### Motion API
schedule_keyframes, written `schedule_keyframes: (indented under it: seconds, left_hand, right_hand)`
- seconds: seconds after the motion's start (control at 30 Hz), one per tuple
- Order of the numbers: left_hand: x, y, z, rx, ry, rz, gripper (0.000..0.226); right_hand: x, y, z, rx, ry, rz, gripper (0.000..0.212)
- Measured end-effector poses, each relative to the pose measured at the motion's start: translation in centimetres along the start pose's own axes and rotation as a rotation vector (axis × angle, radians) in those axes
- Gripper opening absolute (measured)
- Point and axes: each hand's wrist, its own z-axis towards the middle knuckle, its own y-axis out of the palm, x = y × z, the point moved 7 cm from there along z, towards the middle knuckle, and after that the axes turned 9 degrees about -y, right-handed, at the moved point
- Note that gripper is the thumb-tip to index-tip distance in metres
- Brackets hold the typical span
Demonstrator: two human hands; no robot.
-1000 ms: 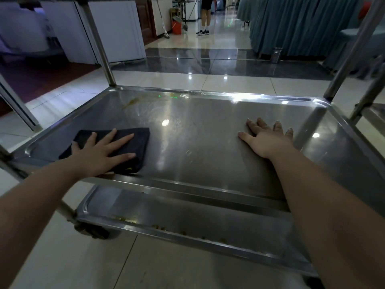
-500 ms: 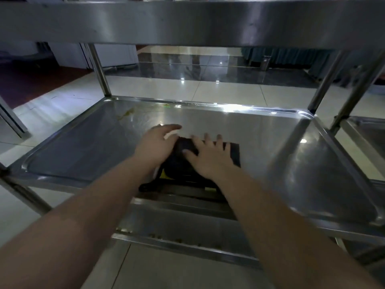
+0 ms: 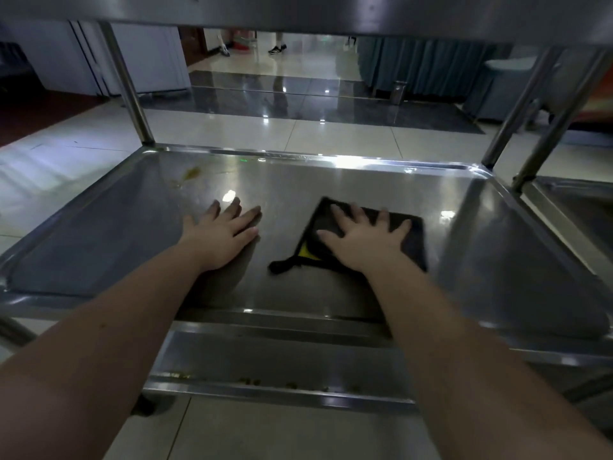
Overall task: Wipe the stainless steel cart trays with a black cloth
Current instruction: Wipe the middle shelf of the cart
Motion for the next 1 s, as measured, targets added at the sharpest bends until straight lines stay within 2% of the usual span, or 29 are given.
schedule_keyframes:
  seconds: [0.1,0.17,0.23,0.4,0.53,0.67,0.77,0.87,0.9,1.0]
  left_hand:
    - [-0.3,0.1,-0.1,-0.002,-0.002,0.002,0.054]
    - [-0.5,0.1,-0.2,-0.01,0.009,-0.001,0.054]
    - [-0.4,0.1,-0.3,-0.009,0.019,-0.012,0.053]
    - [0.1,0.2,-0.5,-0.021,0.029,-0.018,0.053]
    - [0.4,0.1,-0.5,-0.023,0.035,0.004,0.053]
    - [0.3,-0.2,-0.4,-0.013,0.024,-0.07,0.054]
    - [-0.4,-1.0,-0.6,0.039,-0.014,-0.331,0.057]
    - [-1.8,-2.5,-0.5,0.025,-0.023,-0.589,0.056]
    - [-3.0,-3.2,-0.4,0.018,-0.014,-0.588,0.055]
    - [-9.2,-4.8,-0.5,0.057,0.038,-0.275,0.05]
  right_hand:
    - [-6.8,0.7,1.2,-0.012,-0.226,-0.024,0.073]
    - [-6.6,0.2,2.7,-0.036,-0.246,-0.008,0.073]
    - [-3.6,-0.5,3.9,-0.036,-0.192,0.023,0.074]
    - [5.5,-1.9,6.4,0.015,0.1,0.052,0.077]
    - [5.4,-1.8,7.9,0.009,0.217,0.067,0.077]
    - [-4.4,-0.5,10.0,-0.012,0.04,0.037,0.076]
    - [-13.1,1.2,10.5,-0.069,-0.141,-0.033,0.068]
    - [-14.9,1.5,10.3,-0.081,-0.227,0.005,0.067]
    - [-14.3,1.3,10.1,-0.087,-0.243,0.059,0.069]
    - [-13.0,1.4,9.3,-0.16,-0.293,0.059,0.07]
